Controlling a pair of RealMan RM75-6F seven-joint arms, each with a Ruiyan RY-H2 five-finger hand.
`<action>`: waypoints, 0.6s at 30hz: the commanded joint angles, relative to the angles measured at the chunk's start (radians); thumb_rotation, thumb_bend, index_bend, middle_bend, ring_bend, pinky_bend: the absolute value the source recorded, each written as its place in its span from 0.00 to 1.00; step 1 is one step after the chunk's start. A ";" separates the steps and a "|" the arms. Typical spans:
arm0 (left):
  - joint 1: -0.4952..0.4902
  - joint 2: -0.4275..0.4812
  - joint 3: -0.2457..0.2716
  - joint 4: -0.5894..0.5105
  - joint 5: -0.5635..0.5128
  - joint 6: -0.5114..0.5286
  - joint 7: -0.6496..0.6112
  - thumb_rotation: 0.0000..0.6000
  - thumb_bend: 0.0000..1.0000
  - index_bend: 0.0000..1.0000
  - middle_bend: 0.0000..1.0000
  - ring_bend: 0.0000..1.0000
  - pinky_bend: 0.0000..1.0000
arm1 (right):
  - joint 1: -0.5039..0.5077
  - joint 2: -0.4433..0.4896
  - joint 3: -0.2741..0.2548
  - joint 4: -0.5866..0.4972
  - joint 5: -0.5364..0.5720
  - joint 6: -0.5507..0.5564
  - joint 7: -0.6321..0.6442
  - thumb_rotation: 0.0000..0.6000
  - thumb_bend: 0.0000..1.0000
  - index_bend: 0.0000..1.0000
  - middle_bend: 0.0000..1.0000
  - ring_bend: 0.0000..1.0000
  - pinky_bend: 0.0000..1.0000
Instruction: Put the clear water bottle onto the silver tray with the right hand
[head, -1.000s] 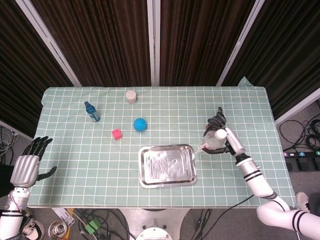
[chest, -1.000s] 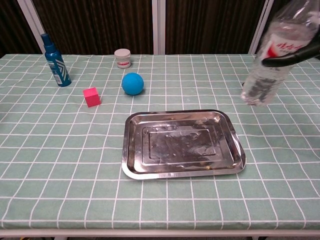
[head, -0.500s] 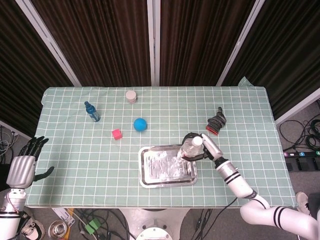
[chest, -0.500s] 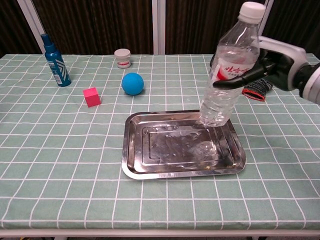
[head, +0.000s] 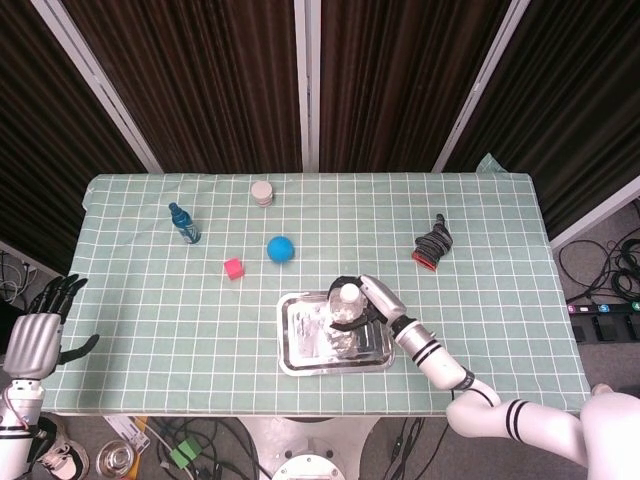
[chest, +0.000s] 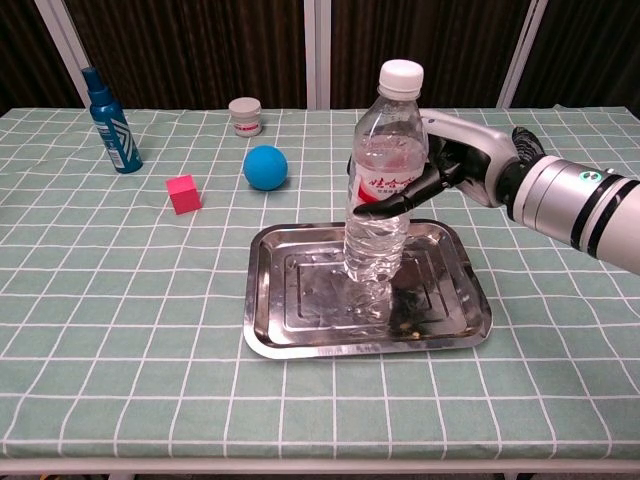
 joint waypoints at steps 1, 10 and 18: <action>0.000 0.001 -0.001 0.001 0.000 0.001 -0.002 1.00 0.23 0.16 0.18 0.09 0.19 | 0.001 -0.009 -0.011 0.017 -0.008 0.003 -0.010 1.00 0.04 0.68 0.53 0.34 0.41; -0.002 -0.001 0.003 -0.006 0.010 0.000 0.001 1.00 0.23 0.16 0.18 0.09 0.19 | 0.017 0.053 -0.039 -0.014 -0.030 -0.039 0.000 1.00 0.00 0.26 0.27 0.09 0.18; -0.004 -0.002 0.003 -0.020 0.018 0.004 0.012 1.00 0.23 0.16 0.18 0.09 0.19 | 0.038 0.243 -0.074 -0.144 -0.021 -0.149 -0.037 1.00 0.00 0.00 0.01 0.00 0.00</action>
